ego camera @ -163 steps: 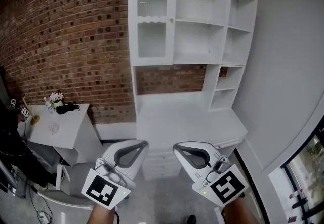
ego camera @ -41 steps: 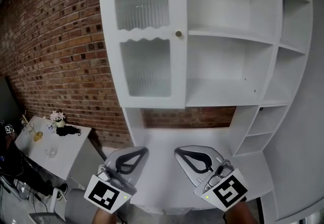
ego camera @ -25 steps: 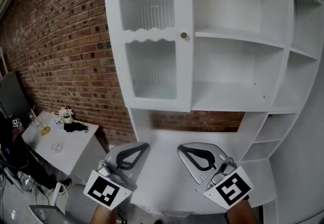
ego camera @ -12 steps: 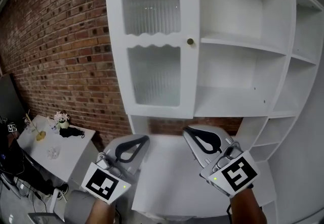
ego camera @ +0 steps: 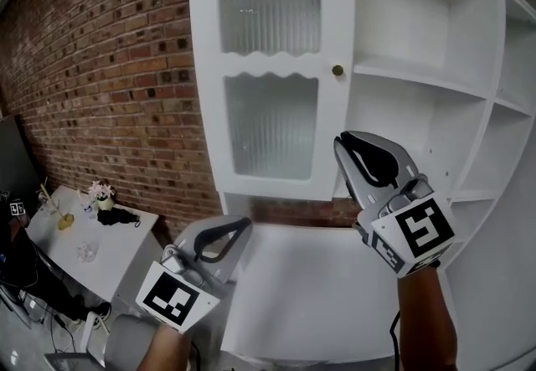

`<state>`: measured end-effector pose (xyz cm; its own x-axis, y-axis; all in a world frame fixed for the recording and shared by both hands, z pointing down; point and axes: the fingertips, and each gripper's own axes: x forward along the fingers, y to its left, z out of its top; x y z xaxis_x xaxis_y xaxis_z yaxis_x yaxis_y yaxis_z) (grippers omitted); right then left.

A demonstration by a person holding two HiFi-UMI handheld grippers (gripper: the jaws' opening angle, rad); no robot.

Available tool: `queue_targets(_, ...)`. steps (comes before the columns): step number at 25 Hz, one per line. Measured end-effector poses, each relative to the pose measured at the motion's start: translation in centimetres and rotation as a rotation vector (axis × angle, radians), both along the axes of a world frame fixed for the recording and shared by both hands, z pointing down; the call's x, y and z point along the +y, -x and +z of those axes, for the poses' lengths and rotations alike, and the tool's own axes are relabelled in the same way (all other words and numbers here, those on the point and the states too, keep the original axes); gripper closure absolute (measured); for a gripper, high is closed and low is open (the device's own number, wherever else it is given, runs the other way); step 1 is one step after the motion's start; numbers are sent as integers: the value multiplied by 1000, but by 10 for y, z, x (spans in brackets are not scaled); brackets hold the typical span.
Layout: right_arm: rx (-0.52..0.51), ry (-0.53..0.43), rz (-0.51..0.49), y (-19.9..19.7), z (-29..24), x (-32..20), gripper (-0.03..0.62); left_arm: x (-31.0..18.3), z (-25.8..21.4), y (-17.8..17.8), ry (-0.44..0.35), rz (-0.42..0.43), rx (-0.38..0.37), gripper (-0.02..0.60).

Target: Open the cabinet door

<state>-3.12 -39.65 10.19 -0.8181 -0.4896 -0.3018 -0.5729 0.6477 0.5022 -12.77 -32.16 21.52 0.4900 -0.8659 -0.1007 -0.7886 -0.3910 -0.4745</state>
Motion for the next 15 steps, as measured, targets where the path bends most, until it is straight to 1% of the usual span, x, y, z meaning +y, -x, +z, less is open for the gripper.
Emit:
queue_targets(3, -17, -33, 54, 0, -20, -22, 538, -4, 2, 7, -1, 1, 0, 578)
queue_targets(7, -4, -54, 121, 4, -39, -50, 523, -10, 1, 19, 10, -13, 9, 580)
queue_targets(11, 17, -78, 155, 9, -51, -74, 513, -19, 0, 28, 22, -21, 12, 578)
queue_targets(15, 27, -122, 192, 14, -63, -89, 494, -28, -1, 36, 10, -16, 10, 578)
